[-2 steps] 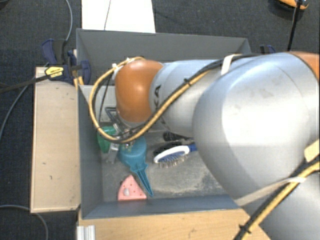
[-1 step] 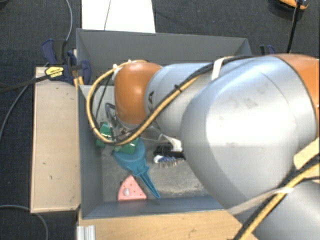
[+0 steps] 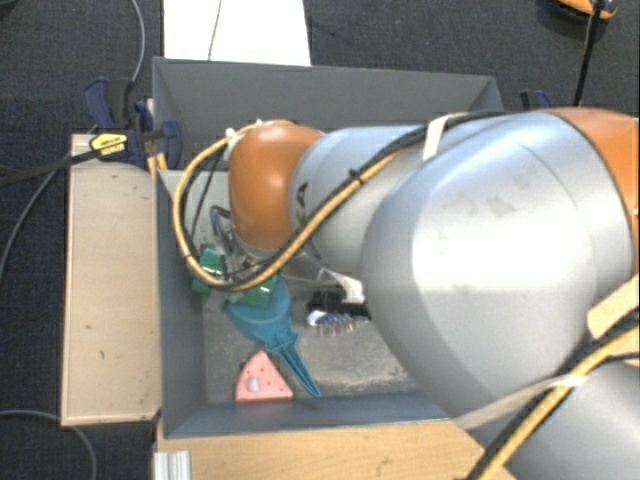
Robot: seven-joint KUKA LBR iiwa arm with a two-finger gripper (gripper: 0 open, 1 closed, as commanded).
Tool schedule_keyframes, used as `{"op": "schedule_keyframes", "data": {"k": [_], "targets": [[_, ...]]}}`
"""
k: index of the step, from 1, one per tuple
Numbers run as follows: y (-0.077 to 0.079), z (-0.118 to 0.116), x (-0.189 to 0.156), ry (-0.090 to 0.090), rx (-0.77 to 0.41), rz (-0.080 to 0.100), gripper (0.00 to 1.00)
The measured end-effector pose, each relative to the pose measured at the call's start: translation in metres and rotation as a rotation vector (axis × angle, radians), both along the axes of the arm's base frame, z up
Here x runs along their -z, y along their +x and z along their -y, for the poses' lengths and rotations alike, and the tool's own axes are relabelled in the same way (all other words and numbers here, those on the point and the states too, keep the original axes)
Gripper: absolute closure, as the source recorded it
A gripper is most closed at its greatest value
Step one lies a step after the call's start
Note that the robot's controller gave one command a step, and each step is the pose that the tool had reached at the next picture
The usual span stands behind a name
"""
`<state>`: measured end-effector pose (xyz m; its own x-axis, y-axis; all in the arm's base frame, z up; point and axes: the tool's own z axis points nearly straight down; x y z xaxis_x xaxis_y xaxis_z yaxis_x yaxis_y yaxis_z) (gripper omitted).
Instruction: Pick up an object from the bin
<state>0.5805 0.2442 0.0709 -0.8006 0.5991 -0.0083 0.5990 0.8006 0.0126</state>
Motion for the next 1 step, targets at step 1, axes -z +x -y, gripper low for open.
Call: {"op": "schedule_keyframes", "data": {"k": [1], "targets": [[-0.0015,0.0005,-0.0041,-0.001,0.0,-0.004,1.0]]}}
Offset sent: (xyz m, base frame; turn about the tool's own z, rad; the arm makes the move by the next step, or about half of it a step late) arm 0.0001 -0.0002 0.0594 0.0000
